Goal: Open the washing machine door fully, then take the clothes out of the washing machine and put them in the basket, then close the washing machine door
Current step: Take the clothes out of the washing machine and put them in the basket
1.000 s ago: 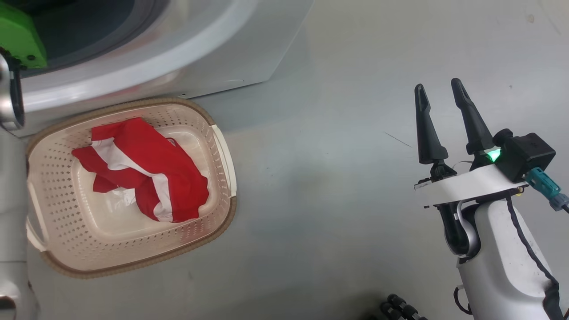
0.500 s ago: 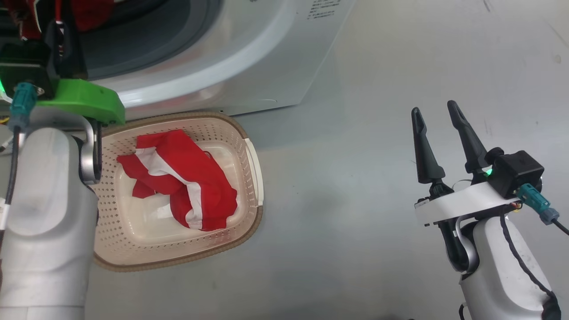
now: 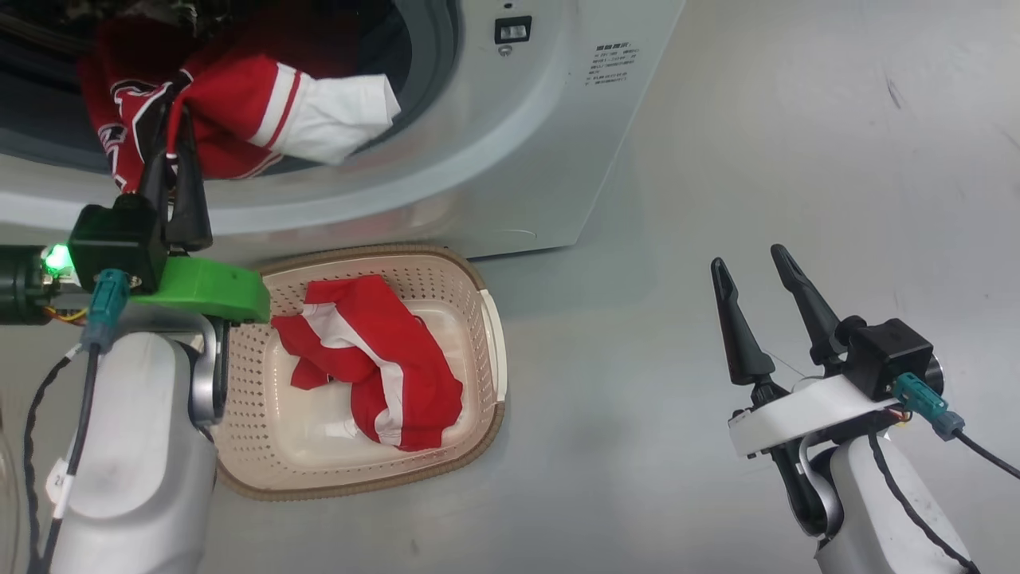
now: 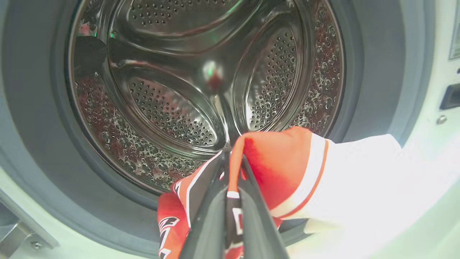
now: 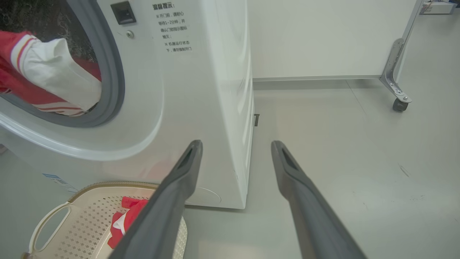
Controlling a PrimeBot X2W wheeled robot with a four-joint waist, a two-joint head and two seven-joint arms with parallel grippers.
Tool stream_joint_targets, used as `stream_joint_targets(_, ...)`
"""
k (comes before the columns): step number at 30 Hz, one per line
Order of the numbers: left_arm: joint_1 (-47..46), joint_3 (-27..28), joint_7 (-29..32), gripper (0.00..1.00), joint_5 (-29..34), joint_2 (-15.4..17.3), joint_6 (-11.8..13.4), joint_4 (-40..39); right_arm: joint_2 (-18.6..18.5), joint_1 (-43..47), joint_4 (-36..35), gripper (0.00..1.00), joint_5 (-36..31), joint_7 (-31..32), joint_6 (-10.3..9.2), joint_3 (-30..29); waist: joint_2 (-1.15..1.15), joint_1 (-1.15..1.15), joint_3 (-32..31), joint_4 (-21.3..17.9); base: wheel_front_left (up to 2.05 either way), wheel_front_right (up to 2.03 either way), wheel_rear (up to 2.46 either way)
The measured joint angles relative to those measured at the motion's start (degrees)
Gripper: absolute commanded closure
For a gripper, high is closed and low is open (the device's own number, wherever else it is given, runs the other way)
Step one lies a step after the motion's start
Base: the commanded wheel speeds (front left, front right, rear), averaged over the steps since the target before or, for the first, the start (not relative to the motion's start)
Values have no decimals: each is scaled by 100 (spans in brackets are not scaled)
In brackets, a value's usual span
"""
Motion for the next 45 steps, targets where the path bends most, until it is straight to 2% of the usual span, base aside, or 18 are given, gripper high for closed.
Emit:
stream_joint_targets(14, 935, 51, -19, 100, -18, -102, 25, -1138, -20, 430, 123, 0, -1, 0, -2, -30, 0, 0, -718, 228, 0, 0, 0)
stream_joint_targets(21, 1636, -18, -19, 100, -174, -151, 26, -1162, -15, 436, 20, 0, -7, 1, -1, 52, 0, 0, -745, 254, 0, 0, 0)
stream_joint_targets(27, 1919, -256, -16, 100, -298, -234, 22, -966, -16, 435, -27, 0, -7, 1, -1, 71, 0, 0, -659, 202, 0, 0, 0)
stream_joint_targets(30, 1937, -422, 10, 100, -310, -256, -77, -809, -15, 433, -58, 0, -7, 1, -1, 87, 0, 0, -600, 170, 0, 0, 0)
stream_joint_targets(40, 1871, -676, 357, 100, -307, -278, -145, 380, -8, 351, -160, 0, -4, 5, 4, 191, 0, 0, -297, -23, 0, 0, 0)
stream_joint_targets(45, 1497, -746, 454, 100, -310, -298, -186, 966, -5, 229, -181, 0, 3, 5, 4, 198, 0, 0, -122, -112, 0, 0, 0)
